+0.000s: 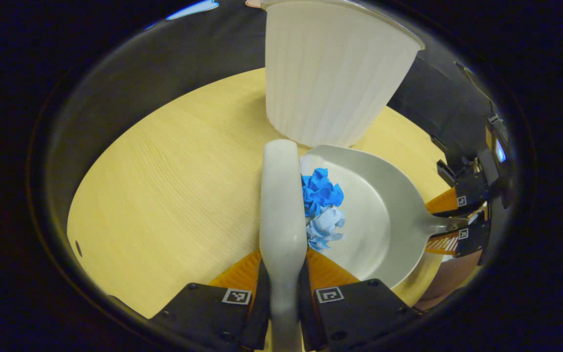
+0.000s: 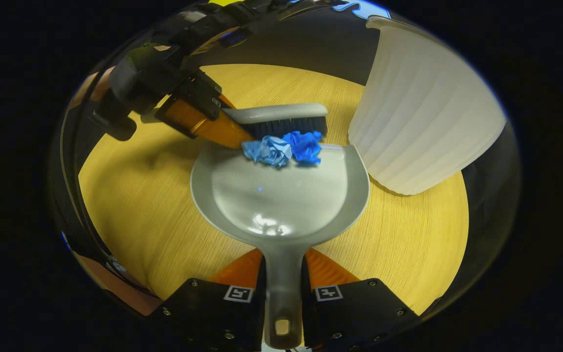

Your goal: Pick up the small broom and dustpan from the desktop, sweep the trash into the dustpan with the broom, and then empty the trash into the garbage bin.

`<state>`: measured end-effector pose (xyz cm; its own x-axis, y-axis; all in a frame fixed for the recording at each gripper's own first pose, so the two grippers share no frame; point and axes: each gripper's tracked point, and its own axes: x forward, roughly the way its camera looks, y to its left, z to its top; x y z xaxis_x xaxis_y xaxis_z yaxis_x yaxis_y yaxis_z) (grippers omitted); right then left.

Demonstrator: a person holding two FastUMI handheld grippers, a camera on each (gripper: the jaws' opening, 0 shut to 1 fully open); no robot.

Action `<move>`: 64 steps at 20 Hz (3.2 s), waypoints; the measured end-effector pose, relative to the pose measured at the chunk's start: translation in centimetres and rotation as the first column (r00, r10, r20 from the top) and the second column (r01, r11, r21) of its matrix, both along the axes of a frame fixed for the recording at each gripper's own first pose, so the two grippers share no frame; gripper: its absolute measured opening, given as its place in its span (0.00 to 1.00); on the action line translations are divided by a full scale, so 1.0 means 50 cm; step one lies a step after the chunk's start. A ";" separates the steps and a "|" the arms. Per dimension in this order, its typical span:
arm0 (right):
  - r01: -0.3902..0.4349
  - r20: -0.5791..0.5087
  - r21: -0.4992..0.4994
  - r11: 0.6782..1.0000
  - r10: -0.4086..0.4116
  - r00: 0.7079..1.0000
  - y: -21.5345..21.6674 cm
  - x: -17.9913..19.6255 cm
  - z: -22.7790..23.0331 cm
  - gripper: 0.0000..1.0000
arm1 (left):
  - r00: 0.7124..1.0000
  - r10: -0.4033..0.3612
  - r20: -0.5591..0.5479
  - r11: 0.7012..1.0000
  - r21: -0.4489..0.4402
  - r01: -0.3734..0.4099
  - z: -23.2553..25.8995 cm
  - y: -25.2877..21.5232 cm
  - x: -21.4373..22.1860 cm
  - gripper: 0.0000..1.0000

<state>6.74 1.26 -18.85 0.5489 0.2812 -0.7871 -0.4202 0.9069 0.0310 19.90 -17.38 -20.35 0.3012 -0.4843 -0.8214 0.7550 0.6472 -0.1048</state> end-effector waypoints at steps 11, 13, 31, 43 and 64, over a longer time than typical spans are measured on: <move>0.023 0.051 0.020 1.000 -0.024 0.998 -0.001 0.012 0.038 0.31 | 0.993 0.118 0.006 0.991 -0.061 -0.118 0.059 -0.002 -0.018 0.36; 0.034 0.048 0.018 0.999 -0.035 0.998 0.001 0.015 0.028 0.31 | 0.990 0.140 0.018 0.988 -0.067 -0.138 0.070 0.009 -0.018 0.36; 0.169 0.042 0.016 0.985 -0.170 0.985 0.029 0.001 0.052 0.31 | 0.941 0.336 0.039 0.938 -0.110 -0.330 0.228 0.409 -0.015 0.36; 0.175 -0.034 0.144 0.974 -0.171 0.985 0.032 -0.004 0.072 0.31 | 0.906 0.422 0.023 0.901 -0.124 -0.416 0.253 0.520 -0.121 0.36; 0.237 -0.102 0.295 0.926 -0.217 0.971 0.052 0.125 0.144 0.31 | 0.879 0.477 -0.008 0.865 -0.174 -0.471 0.256 0.525 -0.177 0.35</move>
<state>13.00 3.87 -11.64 0.5755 0.3859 -0.7210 -0.1916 0.9207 0.3399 11.05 8.85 -7.57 0.5554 -0.4040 -0.7268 0.3667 0.9035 -0.2220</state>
